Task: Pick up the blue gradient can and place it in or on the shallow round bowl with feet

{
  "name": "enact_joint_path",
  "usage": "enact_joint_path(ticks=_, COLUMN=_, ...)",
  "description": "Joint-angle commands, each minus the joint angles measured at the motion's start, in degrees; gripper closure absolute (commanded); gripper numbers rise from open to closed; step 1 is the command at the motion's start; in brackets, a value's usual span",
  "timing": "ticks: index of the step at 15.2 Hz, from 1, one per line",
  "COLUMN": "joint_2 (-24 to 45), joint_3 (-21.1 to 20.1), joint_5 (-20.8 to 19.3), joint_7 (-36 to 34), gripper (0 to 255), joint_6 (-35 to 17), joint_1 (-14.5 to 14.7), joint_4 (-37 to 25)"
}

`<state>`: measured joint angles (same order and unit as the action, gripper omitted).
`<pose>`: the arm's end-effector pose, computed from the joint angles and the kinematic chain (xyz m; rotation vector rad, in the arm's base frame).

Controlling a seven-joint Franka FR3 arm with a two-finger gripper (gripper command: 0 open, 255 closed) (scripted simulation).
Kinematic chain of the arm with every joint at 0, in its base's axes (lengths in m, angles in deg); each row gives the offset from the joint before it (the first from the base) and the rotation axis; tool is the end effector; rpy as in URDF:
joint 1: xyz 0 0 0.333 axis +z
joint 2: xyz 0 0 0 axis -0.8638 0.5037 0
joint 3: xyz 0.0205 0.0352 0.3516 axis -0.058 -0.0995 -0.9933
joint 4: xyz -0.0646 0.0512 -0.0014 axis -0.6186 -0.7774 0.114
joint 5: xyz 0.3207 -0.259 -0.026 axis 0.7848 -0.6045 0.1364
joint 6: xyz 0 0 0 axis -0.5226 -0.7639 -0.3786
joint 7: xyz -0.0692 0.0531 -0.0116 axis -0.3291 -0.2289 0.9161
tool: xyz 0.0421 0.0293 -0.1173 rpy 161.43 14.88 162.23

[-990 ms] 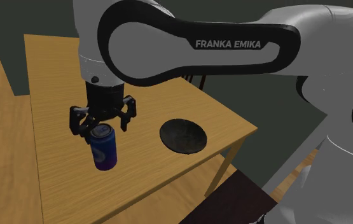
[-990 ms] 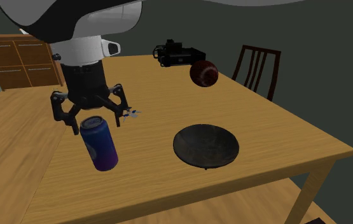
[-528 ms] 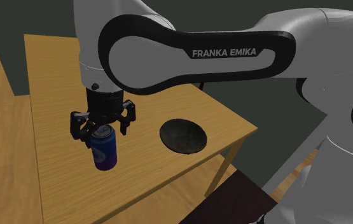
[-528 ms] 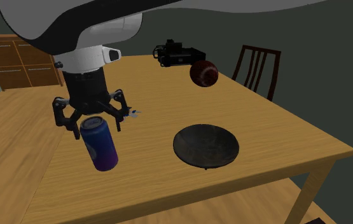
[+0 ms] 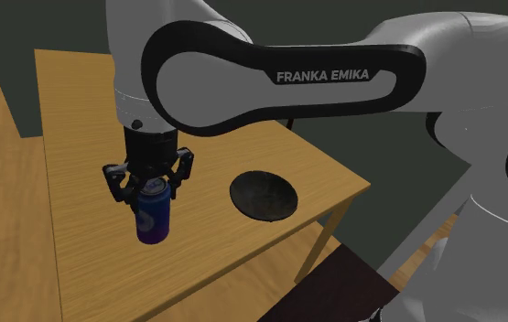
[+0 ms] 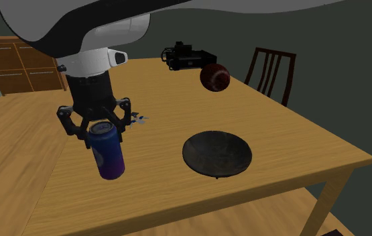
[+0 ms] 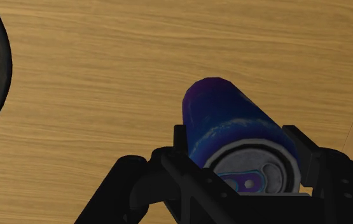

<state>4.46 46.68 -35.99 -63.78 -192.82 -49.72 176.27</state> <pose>0.4803 0.4249 0.5351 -3.1349 -0.0820 -0.0252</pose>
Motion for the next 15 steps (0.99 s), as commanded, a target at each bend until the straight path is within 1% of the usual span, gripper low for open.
enact_joint_path(ticks=1, joint_2=0.01, joint_3=0.0, joint_5=0.0, joint_7=0.0, gripper=255, joint_6=-0.01, joint_1=0.0, joint_4=0.01)
enact_joint_path(ticks=5, joint_2=0.01, joint_3=0.0, joint_5=0.0, joint_7=0.0, gripper=255, joint_6=-0.01, joint_1=0.0, joint_4=0.02)
enact_joint_path(ticks=15, joint_2=0.75, joint_3=-0.26, joint_5=-0.32, joint_7=-0.02, gripper=255, joint_6=7.96, joint_1=0.77, joint_4=-8.58)
